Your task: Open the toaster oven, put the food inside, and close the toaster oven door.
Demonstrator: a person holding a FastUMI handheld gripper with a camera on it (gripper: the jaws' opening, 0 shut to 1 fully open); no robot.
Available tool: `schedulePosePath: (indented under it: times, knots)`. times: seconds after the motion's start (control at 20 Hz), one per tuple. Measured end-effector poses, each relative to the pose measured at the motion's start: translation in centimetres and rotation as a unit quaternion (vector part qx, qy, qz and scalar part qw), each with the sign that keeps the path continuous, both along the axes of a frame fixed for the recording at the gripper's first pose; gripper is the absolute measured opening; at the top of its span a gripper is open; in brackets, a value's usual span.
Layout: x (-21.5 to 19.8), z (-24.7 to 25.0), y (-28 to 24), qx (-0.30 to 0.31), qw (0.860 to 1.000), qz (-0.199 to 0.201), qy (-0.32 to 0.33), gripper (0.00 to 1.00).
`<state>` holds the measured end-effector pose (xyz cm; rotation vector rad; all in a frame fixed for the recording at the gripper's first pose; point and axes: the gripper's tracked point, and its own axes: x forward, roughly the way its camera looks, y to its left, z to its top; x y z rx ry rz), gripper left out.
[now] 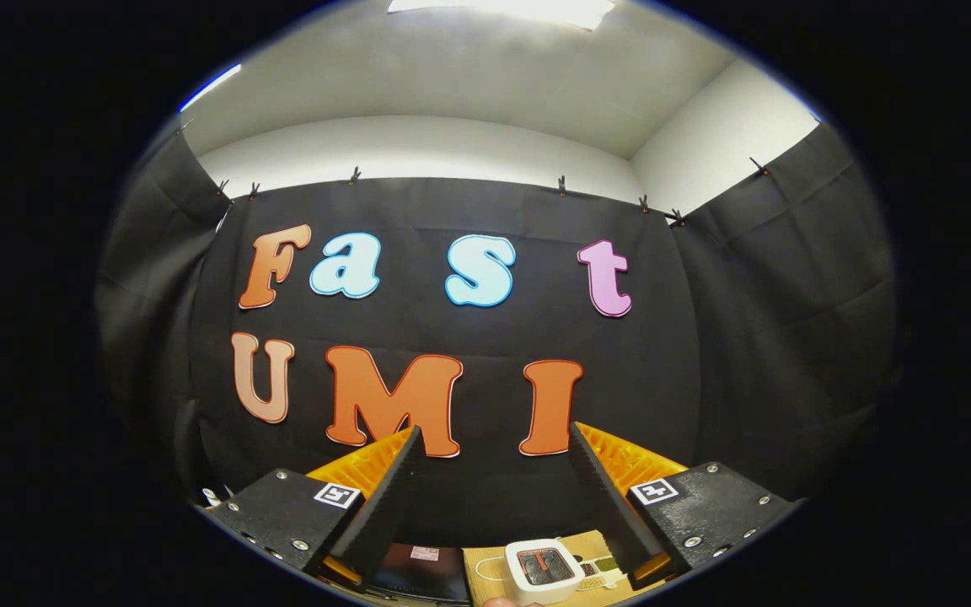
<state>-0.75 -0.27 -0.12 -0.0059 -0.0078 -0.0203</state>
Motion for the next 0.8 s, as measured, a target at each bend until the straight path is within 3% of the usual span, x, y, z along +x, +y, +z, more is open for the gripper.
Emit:
schedulePosePath:
  times: [0.4,0.8]
  knots:
    - [-1.3,-5.6,3.1,0.016,0.997,0.034,0.062,1.00]
    - [-3.8,-15.3,9.9,0.047,0.978,0.094,0.182,1.00]
